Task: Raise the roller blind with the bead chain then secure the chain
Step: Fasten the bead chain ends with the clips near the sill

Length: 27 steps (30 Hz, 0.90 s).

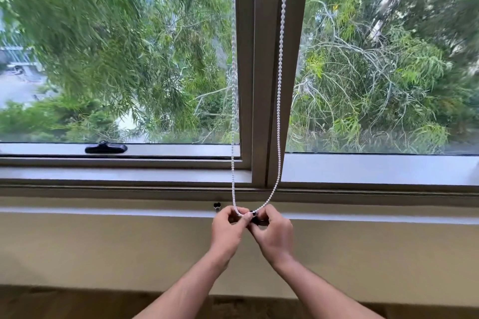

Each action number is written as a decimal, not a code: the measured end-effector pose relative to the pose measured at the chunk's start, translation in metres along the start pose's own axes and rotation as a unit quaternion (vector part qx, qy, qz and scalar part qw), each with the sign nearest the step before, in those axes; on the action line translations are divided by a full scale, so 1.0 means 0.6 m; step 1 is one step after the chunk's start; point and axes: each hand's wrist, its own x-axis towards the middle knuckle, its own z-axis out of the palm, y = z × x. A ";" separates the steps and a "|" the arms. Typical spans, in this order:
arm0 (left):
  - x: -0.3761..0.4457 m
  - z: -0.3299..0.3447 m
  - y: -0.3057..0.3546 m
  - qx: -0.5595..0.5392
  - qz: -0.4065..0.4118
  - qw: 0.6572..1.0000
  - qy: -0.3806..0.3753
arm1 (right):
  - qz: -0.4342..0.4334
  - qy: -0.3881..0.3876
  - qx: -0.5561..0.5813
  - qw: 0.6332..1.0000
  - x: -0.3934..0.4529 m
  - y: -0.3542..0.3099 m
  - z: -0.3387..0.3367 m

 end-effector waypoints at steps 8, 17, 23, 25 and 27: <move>0.001 0.015 0.011 -0.103 -0.117 0.987 -0.037 | 0.003 0.022 -0.006 1.000 0.007 -0.017 0.004; 0.003 0.018 0.028 -0.157 -0.155 0.964 -0.148 | -0.002 0.013 0.040 0.999 0.018 -0.024 0.011; 0.026 0.011 0.023 -0.113 -0.141 0.977 -0.115 | 0.029 -0.058 0.162 0.985 0.029 -0.031 0.002; 0.033 0.009 0.021 -0.095 -0.139 0.981 -0.099 | 0.112 -0.075 0.261 0.956 0.036 -0.040 -0.002; 0.036 0.007 0.022 -0.075 -0.141 0.983 -0.091 | 0.189 -0.085 0.347 0.915 0.045 -0.049 -0.006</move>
